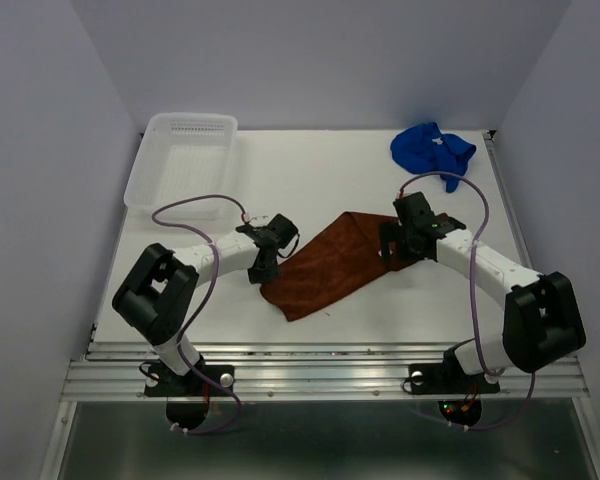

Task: Roll the towels
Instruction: Flatten the towel

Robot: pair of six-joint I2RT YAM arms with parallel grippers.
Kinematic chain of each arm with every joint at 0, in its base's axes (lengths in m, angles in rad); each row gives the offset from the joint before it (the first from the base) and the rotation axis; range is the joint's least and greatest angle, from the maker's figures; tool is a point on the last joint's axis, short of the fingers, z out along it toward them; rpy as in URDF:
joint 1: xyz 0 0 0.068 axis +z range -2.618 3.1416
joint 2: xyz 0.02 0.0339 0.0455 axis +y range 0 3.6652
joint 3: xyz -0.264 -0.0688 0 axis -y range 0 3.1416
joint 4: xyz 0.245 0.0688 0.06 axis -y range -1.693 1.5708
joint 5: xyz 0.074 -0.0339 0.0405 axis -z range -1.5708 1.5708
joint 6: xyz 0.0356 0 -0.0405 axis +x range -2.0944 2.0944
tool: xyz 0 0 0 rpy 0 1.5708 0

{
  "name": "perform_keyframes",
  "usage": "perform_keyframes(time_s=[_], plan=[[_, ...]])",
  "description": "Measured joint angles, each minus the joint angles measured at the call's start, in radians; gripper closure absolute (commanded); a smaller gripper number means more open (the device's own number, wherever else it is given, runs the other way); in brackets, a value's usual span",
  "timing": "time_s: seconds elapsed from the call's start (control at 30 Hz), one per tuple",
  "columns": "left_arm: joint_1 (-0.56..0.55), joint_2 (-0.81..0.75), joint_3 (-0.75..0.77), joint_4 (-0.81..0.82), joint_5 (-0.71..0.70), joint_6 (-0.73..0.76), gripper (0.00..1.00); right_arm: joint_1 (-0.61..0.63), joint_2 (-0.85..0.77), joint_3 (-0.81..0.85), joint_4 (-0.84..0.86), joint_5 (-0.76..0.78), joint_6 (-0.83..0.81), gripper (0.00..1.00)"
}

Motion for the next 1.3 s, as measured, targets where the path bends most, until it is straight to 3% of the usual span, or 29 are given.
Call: perform_keyframes(time_s=[0.23, 0.77, 1.0, 1.17, 1.3], plan=[[0.109, 0.021, 0.064, 0.005, -0.06, 0.07, 1.0, 0.163, 0.134, 0.08, 0.004, 0.127, -0.09, 0.0], [0.112, 0.021, 0.077, 0.034, -0.064, 0.121, 1.0, 0.192, 0.24, 0.103, 0.008, 0.173, -0.115, 0.01], [0.113, 0.021, 0.077, 0.034, -0.064, 0.124, 1.0, 0.192, 0.257, 0.103, 0.009, 0.232, -0.11, 0.05], [0.117, 0.021, 0.077, 0.034, -0.065, 0.124, 1.0, 0.192, 0.26, 0.103, 0.008, 0.267, -0.101, 0.19], [0.118, 0.021, 0.077, 0.034, -0.066, 0.124, 1.0, 0.192, 0.261, 0.103, 0.008, 0.28, -0.095, 0.38]])
